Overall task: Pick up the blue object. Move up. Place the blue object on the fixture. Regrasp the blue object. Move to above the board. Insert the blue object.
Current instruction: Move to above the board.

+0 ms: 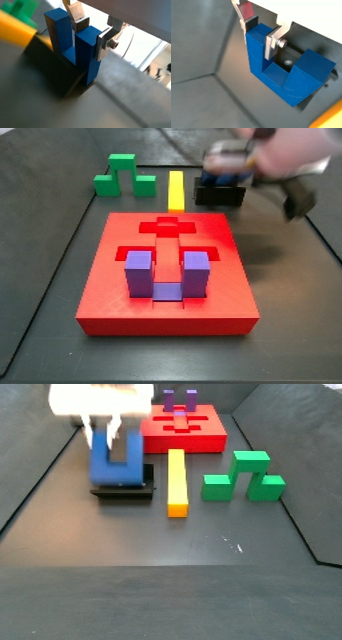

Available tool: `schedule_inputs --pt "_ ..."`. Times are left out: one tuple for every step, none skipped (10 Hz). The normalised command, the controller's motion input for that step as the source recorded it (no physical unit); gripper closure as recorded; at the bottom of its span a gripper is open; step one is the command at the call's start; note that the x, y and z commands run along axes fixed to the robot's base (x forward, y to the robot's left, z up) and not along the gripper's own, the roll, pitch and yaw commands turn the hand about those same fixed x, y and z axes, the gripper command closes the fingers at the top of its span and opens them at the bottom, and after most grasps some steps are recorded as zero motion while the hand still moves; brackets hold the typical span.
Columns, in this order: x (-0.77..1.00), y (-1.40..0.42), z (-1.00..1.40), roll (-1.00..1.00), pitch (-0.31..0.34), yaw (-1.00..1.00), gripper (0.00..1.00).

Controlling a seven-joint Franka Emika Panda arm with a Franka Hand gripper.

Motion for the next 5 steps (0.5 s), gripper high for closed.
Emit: schedule_inputs --pt "-0.02 -0.03 1.4 -0.05 -0.036 -0.09 1.0" --pt "-0.02 -0.01 1.4 -0.03 -0.02 -0.09 1.0" --pt "-0.01 -0.02 1.4 -0.03 0.021 -0.08 1.0" --pt "-0.01 -0.03 1.4 -0.02 0.066 -0.07 1.0" --pt "-0.02 -0.02 1.4 0.0 0.08 -0.05 1.0"
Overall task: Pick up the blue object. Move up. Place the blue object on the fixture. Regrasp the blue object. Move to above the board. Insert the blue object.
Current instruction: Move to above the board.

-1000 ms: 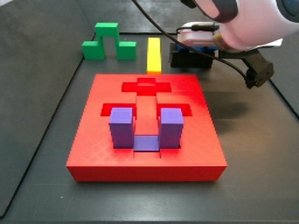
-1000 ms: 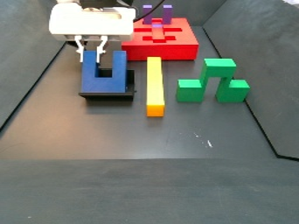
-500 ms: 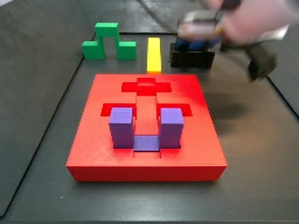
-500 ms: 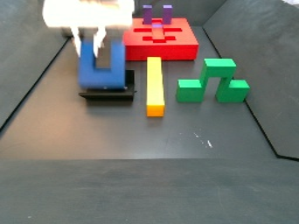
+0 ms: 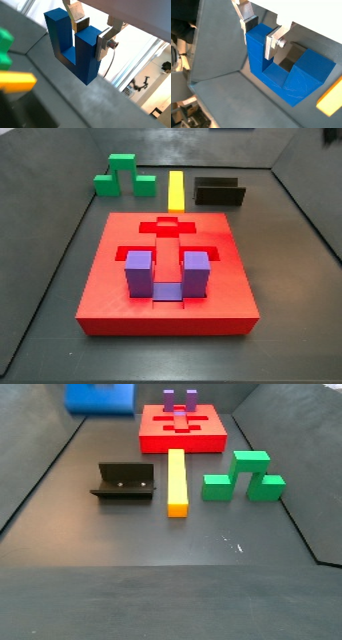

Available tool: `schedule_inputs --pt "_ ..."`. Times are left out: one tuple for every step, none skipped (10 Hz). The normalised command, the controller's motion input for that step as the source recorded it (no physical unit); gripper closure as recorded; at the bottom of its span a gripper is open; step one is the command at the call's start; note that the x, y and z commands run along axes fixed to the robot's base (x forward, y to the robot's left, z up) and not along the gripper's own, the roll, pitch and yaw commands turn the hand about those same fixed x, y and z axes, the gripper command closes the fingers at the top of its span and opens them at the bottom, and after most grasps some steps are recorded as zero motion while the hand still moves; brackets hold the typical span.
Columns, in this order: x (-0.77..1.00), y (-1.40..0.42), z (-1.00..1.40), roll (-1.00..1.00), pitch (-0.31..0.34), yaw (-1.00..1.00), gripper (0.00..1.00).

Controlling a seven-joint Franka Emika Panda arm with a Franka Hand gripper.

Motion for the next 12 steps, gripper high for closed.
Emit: schedule_inputs --pt "-0.01 -0.03 0.95 -0.01 0.095 -0.01 1.0" --pt "0.01 -0.02 0.59 0.0 0.104 0.0 1.0" --pt "0.03 -0.02 0.28 0.0 0.118 0.03 1.0" --pt "0.03 -0.02 0.21 0.0 0.122 0.04 1.0" --pt "-1.31 -1.4 0.3 -1.0 0.115 -0.01 1.0" --pt "-1.33 -1.4 0.3 -1.0 0.094 0.0 1.0" --pt "-1.4 -1.35 0.29 -1.0 0.067 0.01 1.0" --pt "-1.4 -1.31 0.26 -1.0 0.063 0.02 1.0" --pt "-1.4 -1.3 0.27 -1.0 0.059 0.02 1.0" --pt "-1.4 -1.3 0.27 -1.0 0.057 0.03 1.0" --pt "-0.68 -0.57 0.11 -1.0 0.044 0.04 1.0" --pt "-0.44 -0.34 0.05 -1.0 0.045 0.04 1.0"
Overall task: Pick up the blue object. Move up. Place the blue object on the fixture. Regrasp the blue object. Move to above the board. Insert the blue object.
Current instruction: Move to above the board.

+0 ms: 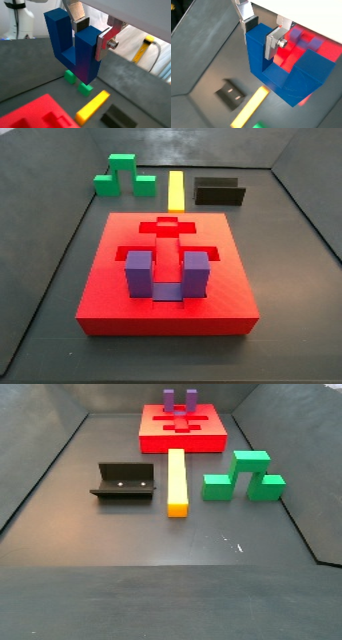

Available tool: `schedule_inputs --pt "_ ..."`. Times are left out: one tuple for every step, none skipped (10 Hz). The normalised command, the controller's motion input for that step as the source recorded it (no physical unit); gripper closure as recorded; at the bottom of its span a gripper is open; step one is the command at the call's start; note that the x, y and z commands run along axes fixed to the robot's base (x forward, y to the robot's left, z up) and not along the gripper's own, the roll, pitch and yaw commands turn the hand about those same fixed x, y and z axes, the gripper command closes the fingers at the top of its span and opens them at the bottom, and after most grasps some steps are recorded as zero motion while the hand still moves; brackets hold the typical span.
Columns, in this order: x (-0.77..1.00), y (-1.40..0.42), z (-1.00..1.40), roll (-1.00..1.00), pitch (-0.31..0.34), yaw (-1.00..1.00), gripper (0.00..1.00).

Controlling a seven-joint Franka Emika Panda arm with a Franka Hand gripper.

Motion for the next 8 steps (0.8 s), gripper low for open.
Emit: schedule_inputs --pt "-0.18 -0.13 0.03 -1.0 0.047 0.04 1.0" --pt "-0.13 -0.09 0.03 -1.0 0.03 0.04 1.0" --pt "-0.12 -0.03 0.01 -1.0 0.008 0.04 1.0" --pt "-0.09 0.02 0.01 -1.0 -0.01 0.04 1.0" --pt "-0.08 0.04 0.0 -0.86 -0.038 0.03 1.0" --pt "-0.07 0.04 0.0 -0.63 -0.048 0.01 1.0" --pt "-0.05 0.02 0.0 -0.43 -0.048 0.01 1.0" --pt "-0.04 0.02 0.0 -0.25 -0.032 0.0 1.0"
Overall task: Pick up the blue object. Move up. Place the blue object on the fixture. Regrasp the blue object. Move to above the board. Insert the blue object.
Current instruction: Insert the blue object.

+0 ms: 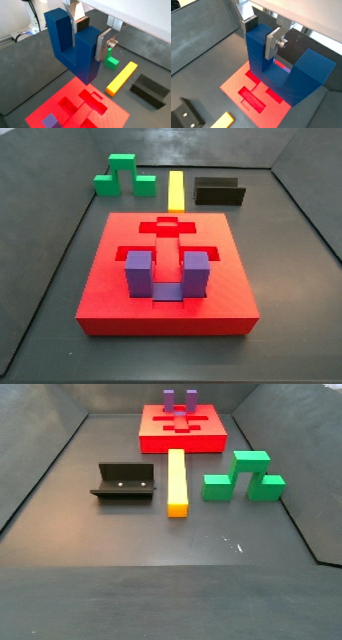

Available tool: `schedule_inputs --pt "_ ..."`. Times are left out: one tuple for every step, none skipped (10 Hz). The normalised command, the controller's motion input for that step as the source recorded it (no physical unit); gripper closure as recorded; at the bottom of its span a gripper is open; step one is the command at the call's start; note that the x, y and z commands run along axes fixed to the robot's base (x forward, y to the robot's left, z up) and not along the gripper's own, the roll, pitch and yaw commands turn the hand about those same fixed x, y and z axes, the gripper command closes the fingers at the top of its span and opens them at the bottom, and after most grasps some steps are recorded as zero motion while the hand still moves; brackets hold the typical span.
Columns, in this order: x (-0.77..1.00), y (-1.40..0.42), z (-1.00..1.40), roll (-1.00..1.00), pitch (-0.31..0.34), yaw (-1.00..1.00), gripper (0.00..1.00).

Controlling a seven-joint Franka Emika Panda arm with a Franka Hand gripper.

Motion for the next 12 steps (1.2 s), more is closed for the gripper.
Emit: schedule_inputs --pt "0.0 0.0 -0.1 0.0 0.0 0.0 1.0" --pt "0.32 0.01 -0.44 0.09 -0.011 0.0 1.0" --pt "0.58 0.09 -0.61 0.15 -0.031 0.0 1.0" --pt "0.67 0.12 -0.63 0.15 -0.066 0.0 1.0" --pt "0.62 0.13 -0.66 0.1 -0.116 0.0 1.0" --pt "0.57 0.18 -0.73 0.04 -0.131 0.0 1.0" --pt "0.48 0.22 -0.77 0.0 -0.157 0.0 1.0" --pt "0.35 0.25 -0.79 0.0 -0.156 0.0 1.0" --pt "0.25 0.25 -0.77 -0.04 -0.167 0.0 1.0" --pt "0.2 0.19 -0.65 -0.01 -0.119 0.0 1.0" --pt "0.13 0.1 -0.64 0.0 -0.074 0.0 1.0" --pt "0.05 0.06 -0.63 0.01 -0.067 0.0 1.0"
